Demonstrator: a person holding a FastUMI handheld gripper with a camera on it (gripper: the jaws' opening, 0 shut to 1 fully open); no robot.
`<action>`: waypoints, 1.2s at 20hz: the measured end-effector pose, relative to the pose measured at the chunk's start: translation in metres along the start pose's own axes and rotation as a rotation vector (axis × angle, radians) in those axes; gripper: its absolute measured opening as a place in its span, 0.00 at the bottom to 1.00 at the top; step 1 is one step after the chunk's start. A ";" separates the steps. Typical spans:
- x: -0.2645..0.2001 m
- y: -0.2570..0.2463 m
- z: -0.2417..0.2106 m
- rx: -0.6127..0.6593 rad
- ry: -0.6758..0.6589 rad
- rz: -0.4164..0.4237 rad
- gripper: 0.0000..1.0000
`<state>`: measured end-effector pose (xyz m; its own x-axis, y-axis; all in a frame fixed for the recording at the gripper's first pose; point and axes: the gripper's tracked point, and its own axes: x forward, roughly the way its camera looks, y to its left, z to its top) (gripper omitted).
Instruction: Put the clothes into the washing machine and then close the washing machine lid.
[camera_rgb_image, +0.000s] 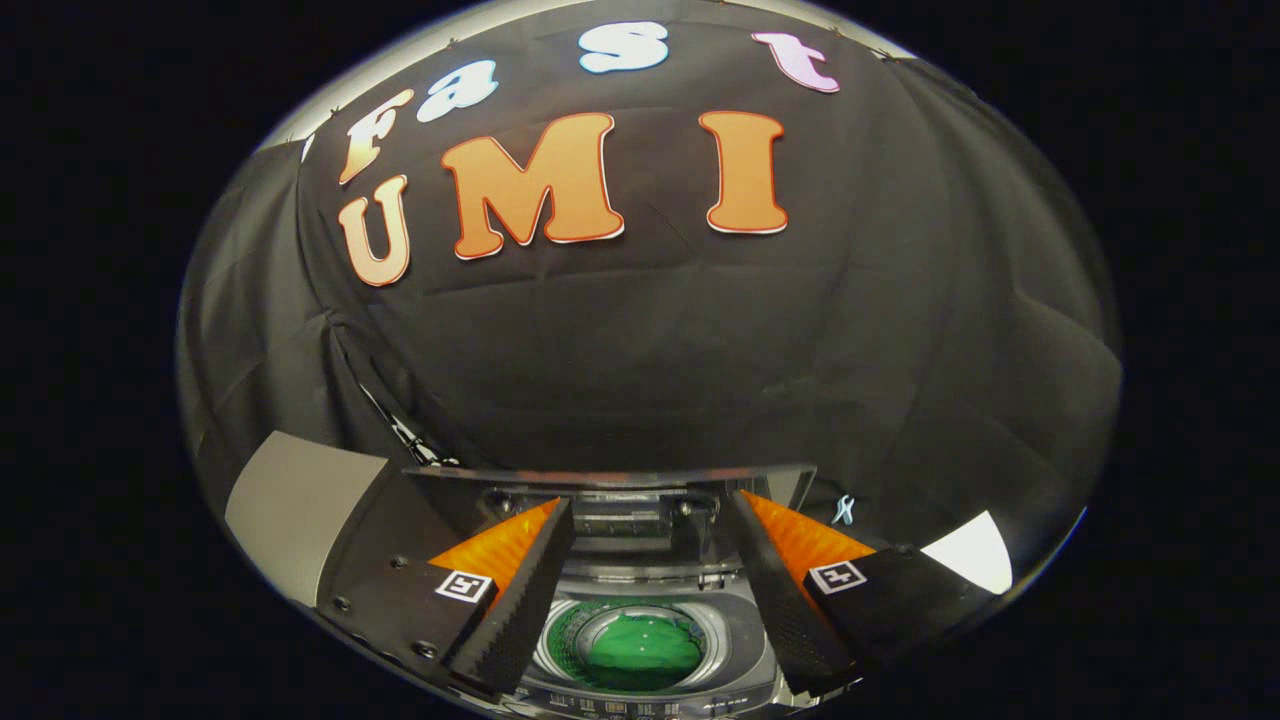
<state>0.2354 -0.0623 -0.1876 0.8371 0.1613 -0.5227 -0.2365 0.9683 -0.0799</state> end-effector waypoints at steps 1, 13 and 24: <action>0.007 0.004 0.007 -0.005 -0.006 0.000 0.99; 0.104 0.012 0.004 -0.026 0.066 -0.016 1.00; 0.133 0.014 -0.014 -0.002 0.106 0.000 0.99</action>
<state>0.3363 -0.0300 -0.2698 0.7800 0.1403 -0.6099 -0.2377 0.9679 -0.0812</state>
